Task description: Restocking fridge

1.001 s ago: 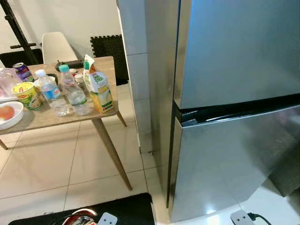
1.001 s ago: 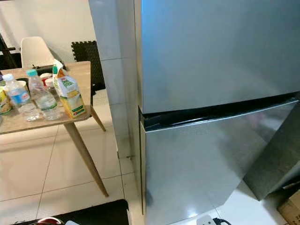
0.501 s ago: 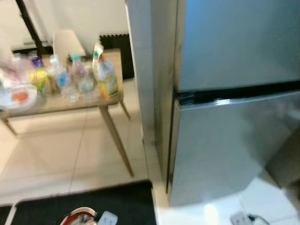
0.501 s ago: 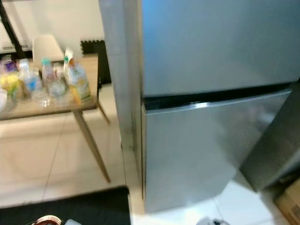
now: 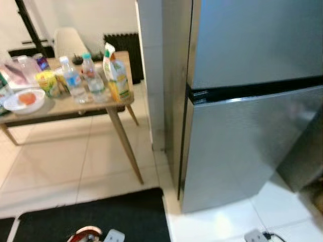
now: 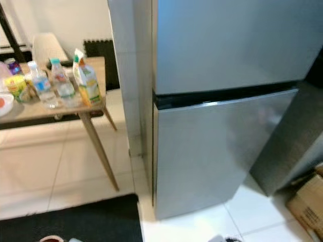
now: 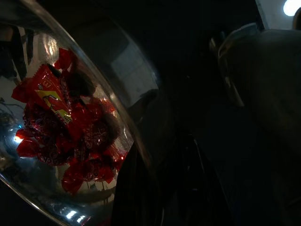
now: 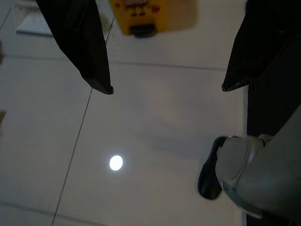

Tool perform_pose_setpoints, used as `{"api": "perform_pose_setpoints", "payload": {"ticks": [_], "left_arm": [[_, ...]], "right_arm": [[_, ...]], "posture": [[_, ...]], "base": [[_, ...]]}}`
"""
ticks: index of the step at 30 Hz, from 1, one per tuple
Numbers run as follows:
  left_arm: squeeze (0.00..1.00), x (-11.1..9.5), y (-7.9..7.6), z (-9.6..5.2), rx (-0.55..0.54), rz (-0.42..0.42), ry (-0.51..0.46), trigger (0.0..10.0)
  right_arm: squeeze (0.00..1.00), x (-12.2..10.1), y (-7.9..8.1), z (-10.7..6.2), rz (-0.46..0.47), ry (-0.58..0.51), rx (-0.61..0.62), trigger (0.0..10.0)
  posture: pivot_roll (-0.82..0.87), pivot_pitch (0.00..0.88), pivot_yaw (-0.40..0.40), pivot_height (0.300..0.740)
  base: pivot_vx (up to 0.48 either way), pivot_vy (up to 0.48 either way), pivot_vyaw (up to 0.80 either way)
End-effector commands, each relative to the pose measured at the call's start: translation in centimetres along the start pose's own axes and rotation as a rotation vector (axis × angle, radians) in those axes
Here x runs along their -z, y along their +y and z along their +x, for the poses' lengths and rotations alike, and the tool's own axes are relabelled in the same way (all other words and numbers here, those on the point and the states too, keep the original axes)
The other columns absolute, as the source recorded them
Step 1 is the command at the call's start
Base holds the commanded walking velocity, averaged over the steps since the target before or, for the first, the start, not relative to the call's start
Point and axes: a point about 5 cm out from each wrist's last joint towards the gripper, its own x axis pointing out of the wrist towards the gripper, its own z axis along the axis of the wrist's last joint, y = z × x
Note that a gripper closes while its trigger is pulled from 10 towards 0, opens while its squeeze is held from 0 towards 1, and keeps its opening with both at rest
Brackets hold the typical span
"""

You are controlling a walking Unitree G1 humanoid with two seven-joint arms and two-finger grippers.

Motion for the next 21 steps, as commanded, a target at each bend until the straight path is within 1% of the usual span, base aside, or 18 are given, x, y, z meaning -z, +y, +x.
{"api": "perform_pose_setpoints", "payload": {"ticks": [1, 2, 10, 15, 17, 18, 19, 20, 21], "left_arm": [[0.00, -0.2, 0.0, 0.0, 0.005, -0.013, -0.009, 10.0], [0.00, -0.2, 0.0, 0.0, 0.009, -0.004, -0.007, 10.0], [0.00, -0.2, -0.1, 0.0, 0.014, -0.011, -0.008, 10.0], [0.00, -0.1, -0.2, 0.0, 0.024, 0.024, 0.010, 10.0], [0.00, 0.0, -0.3, 0.0, 0.028, 0.026, 0.014, 10.0], [0.00, 0.0, -0.3, 0.0, 0.028, 0.026, 0.014, 10.0], [0.00, 0.1, -0.3, 0.0, 0.032, 0.026, 0.015, 10.0], [0.00, 0.1, -0.3, 0.0, 0.037, 0.027, 0.018, 10.0], [0.00, 0.1, -0.3, 0.0, 0.037, 0.027, 0.018, 10.0]], "right_arm": [[0.00, -0.2, 0.1, 0.0, 0.011, -0.008, -0.002, 10.0], [0.00, -0.3, 0.1, 0.0, 0.010, -0.009, -0.002, 10.0], [0.00, -0.4, 0.0, 0.0, 0.007, -0.017, 0.001, 10.0], [0.00, -1.4, -1.2, -0.2, 0.014, -0.063, 0.040, 10.0], [0.00, -2.4, -2.0, -0.5, -0.005, -0.113, 0.055, 10.0], [0.00, -2.4, -2.0, -0.5, -0.005, -0.113, 0.055, 10.0], [0.00, -4.2, -2.8, -0.8, 0.011, -0.200, 0.043, 10.0], [0.00, -6.9, -3.8, -1.5, 0.024, -0.326, 0.008, 10.0], [0.00, -6.9, -3.8, -1.5, 0.024, -0.326, 0.008, 10.0]], "posture": [[-0.10, 0.000, 0.011, 0.740], [-0.10, 0.000, 0.011, 0.740], [-0.10, 0.000, 0.012, 0.740], [-0.10, 0.000, 0.013, 0.740], [-0.10, 0.000, 0.016, 0.740], [-0.10, 0.000, 0.016, 0.740], [-0.10, 0.000, 0.016, 0.740], [-0.10, 0.000, 0.016, 0.740], [-0.10, 0.000, 0.016, 0.740]], "base": [[0.000, -0.368, 0.00], [0.000, -0.465, 0.00], [0.000, -0.469, 0.00], [0.000, 0.000, 0.00], [0.000, 0.000, 0.00], [0.000, 0.000, 0.00], [0.000, 0.000, 0.00], [0.000, 0.000, 0.00], [0.000, 0.000, 0.00]]}}
